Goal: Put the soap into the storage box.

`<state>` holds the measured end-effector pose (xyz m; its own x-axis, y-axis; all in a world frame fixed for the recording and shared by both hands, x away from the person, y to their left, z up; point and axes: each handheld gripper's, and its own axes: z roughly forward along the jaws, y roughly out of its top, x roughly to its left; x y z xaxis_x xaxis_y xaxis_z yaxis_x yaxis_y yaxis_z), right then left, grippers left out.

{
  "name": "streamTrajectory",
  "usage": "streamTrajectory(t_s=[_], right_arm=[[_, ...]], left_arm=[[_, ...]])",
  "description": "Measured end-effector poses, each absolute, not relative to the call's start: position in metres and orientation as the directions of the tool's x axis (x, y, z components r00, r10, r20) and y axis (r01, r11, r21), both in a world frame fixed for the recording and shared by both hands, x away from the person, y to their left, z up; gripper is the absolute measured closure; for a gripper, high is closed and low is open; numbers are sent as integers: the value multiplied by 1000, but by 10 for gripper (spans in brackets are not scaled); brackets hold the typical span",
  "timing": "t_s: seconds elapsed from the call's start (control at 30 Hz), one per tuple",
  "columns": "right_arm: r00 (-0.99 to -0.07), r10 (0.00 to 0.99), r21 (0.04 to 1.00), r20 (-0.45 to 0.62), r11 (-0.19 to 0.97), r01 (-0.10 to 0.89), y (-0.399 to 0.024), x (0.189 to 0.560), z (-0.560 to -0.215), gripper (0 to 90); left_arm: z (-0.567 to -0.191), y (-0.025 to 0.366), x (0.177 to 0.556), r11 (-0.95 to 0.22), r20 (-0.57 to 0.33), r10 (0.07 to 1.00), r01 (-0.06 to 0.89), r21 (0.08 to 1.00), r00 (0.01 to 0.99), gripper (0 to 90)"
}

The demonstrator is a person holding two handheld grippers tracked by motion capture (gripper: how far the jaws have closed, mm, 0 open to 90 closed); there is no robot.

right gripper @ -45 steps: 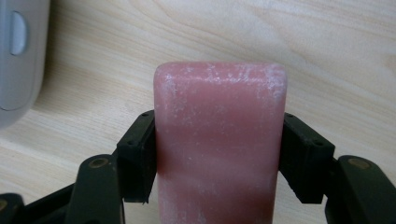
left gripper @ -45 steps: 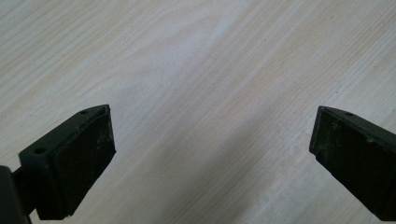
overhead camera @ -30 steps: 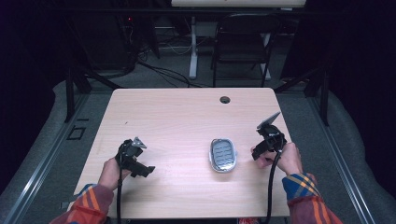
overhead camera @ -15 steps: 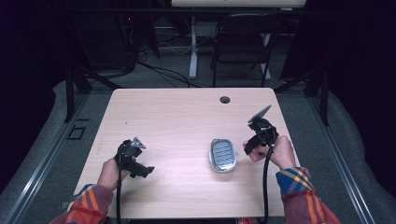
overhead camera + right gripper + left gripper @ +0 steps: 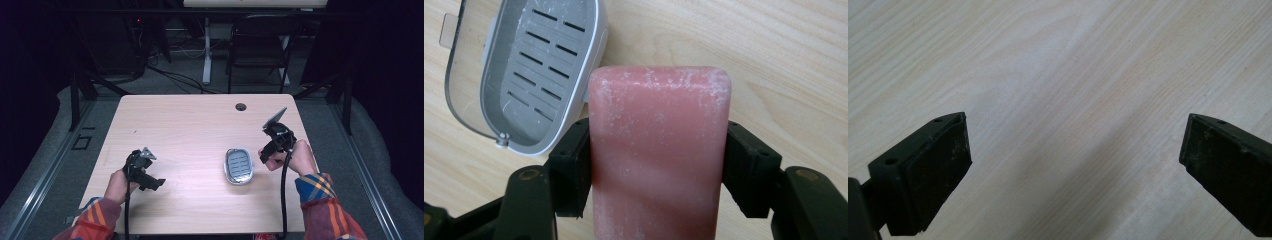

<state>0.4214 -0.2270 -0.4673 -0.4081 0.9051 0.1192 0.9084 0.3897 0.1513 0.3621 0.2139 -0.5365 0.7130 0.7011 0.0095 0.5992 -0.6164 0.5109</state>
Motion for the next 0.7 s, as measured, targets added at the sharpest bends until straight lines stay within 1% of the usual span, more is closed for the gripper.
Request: streamTrajectory(t_s=[0.2, 0.5, 0.57, 0.7], right_arm=[[-428, 897, 131, 108, 414, 901, -223, 423, -459, 367], [-451, 887, 142, 96, 436, 889, -211, 424, -446, 366], [-465, 880, 131, 95, 452, 882, -208, 425, -443, 366], [-464, 881, 137, 90, 451, 882, -201, 425, -441, 366]], left_arm=[[-535, 215, 361, -610, 11, 706, 601, 517, 708, 1], [-536, 214, 361, -613, 3, 699, 598, 517, 715, 1], [-535, 213, 361, -619, 2, 692, 592, 515, 722, 1], [-535, 212, 360, -623, 4, 687, 587, 517, 727, 1]])
